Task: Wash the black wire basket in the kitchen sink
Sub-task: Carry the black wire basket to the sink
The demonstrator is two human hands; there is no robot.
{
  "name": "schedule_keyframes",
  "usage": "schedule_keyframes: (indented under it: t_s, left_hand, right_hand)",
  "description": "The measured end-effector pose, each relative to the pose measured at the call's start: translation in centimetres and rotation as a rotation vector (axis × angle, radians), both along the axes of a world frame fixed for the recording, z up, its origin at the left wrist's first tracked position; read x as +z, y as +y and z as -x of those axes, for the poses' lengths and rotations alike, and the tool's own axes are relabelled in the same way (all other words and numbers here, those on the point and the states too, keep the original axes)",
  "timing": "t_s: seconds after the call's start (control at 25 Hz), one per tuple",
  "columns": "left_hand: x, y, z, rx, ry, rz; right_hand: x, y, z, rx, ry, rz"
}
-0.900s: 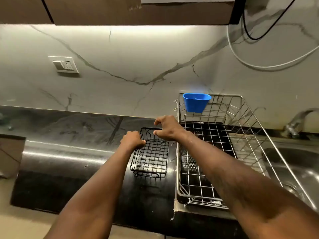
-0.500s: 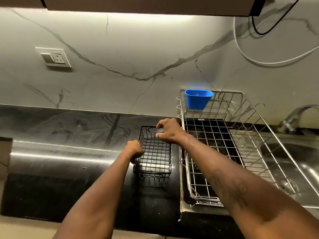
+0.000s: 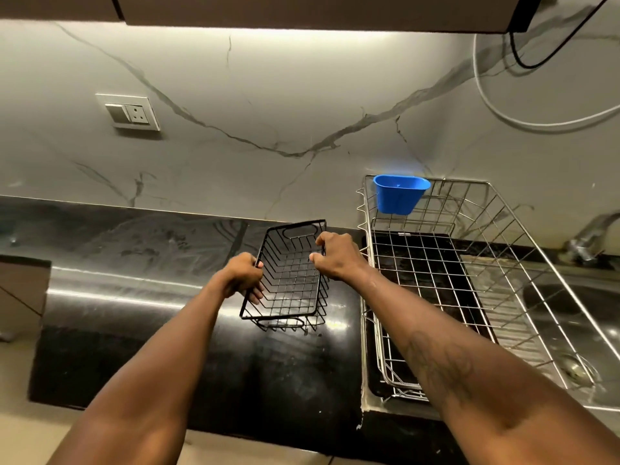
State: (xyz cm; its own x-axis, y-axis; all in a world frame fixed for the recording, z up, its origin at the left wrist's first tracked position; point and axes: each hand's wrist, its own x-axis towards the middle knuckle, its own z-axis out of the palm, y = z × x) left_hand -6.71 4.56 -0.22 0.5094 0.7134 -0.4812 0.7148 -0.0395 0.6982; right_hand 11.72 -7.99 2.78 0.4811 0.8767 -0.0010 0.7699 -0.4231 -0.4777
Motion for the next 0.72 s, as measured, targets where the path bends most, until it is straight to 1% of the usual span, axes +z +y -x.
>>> schedule_keyframes:
  t_s: [0.12, 0.36, 0.52, 0.72]
  left_hand:
    - [2.3, 0.7, 1.0, 0.012, -0.016, -0.053]
    - [7.0, 0.1, 1.8, 0.017, -0.042, -0.072]
    - [11.4, -1.1, 1.4, -0.005, -0.055, -0.059]
    - [16.5, -5.3, -0.8, -0.005, -0.037, -0.116]
  right_hand:
    - [1.1, 0.2, 1.0, 0.023, 0.032, -0.043]
    - [4.4, -1.0, 1.3, 0.072, 0.06, -0.174]
    - [6.9, -3.5, 0.2, 0.081, 0.06, -0.266]
    - [9.4, -7.9, -2.5, 0.107, 0.052, -0.34]
